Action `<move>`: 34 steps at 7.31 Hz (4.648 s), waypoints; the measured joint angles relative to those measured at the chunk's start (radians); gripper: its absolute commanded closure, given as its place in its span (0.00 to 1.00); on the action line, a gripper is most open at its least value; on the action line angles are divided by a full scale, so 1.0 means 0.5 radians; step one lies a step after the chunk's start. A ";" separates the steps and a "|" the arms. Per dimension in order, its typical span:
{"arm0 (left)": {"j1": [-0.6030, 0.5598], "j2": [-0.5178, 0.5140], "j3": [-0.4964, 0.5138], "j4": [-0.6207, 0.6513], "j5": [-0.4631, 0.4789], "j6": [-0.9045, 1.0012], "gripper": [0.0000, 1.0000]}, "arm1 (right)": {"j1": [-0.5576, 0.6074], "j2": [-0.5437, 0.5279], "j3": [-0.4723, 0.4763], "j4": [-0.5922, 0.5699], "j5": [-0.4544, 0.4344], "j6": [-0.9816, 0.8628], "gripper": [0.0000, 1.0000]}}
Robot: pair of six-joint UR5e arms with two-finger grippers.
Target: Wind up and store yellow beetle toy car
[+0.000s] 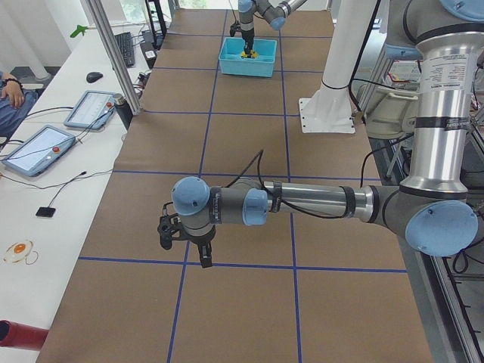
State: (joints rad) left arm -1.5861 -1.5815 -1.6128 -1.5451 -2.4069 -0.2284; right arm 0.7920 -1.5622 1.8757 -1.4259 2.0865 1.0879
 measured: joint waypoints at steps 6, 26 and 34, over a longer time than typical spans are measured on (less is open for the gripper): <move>0.000 -0.003 0.001 0.000 0.000 -0.012 0.00 | -0.069 -0.003 -0.156 0.455 -0.055 0.012 1.00; 0.000 -0.022 -0.017 0.009 0.005 -0.028 0.00 | 1.157 0.709 -0.940 -0.395 0.473 -1.898 0.01; 0.000 -0.015 -0.007 0.010 0.014 -0.023 0.00 | 1.394 -0.140 -0.321 -0.408 0.333 -2.671 0.01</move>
State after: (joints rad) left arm -1.5861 -1.5891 -1.6161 -1.5403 -2.3999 -0.2396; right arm 1.4889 -1.6320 1.7151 -1.6299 2.2530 -0.2478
